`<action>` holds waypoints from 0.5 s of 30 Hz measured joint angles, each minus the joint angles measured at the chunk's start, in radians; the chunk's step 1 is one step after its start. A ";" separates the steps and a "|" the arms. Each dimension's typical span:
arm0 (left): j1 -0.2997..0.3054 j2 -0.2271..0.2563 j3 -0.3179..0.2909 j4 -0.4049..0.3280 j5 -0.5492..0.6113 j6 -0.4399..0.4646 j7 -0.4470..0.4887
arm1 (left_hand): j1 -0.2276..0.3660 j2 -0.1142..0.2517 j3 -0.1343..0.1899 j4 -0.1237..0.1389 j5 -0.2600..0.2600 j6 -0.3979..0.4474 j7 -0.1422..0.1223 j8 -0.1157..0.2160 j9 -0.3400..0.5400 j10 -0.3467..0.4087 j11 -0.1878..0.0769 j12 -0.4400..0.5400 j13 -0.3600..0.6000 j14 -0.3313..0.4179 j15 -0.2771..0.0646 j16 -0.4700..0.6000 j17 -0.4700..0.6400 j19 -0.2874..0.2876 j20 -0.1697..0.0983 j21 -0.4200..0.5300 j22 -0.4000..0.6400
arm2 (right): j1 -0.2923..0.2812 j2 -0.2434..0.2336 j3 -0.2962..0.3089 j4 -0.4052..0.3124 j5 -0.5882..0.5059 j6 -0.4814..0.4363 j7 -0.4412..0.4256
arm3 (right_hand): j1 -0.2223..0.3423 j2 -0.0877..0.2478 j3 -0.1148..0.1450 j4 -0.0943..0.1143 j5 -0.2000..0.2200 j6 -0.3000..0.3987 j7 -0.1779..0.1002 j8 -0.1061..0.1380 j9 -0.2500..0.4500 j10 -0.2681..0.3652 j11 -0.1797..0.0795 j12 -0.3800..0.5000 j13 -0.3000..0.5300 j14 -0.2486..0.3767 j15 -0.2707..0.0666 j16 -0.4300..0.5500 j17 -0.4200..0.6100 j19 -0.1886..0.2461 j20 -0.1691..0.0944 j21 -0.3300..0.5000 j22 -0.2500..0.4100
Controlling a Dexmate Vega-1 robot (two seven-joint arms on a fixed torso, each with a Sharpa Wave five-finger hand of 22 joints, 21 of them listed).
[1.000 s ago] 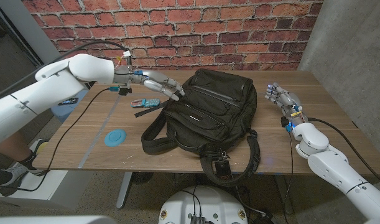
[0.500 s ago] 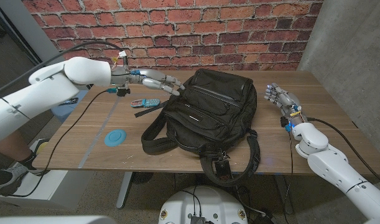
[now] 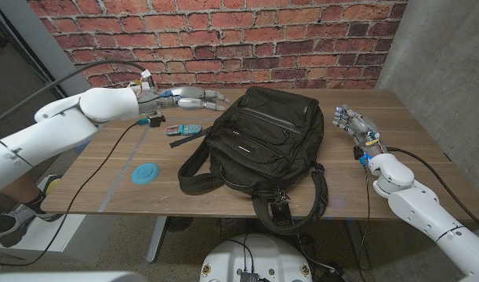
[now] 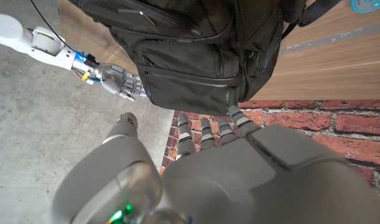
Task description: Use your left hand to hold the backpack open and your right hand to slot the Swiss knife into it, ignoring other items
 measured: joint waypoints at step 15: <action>0.096 -0.043 -0.045 -0.011 -0.026 0.004 0.149 | 0.008 0.008 0.014 -0.014 0.000 -0.011 0.000 -0.019 -0.003 0.012 -0.002 -0.004 -0.018 0.022 -0.006 0.008 -0.018 0.020 -0.006 0.000 0.000 | 0.012 -0.003 -0.004 0.026 0.013 0.009 0.029 | 0.000 0.000 0.007 -0.007 0.000 -0.011 0.000 0.000 0.000 -0.003 -0.003 -0.012 0.000 -0.007 0.000 -0.006 0.000 0.000 0.000 0.000 0.000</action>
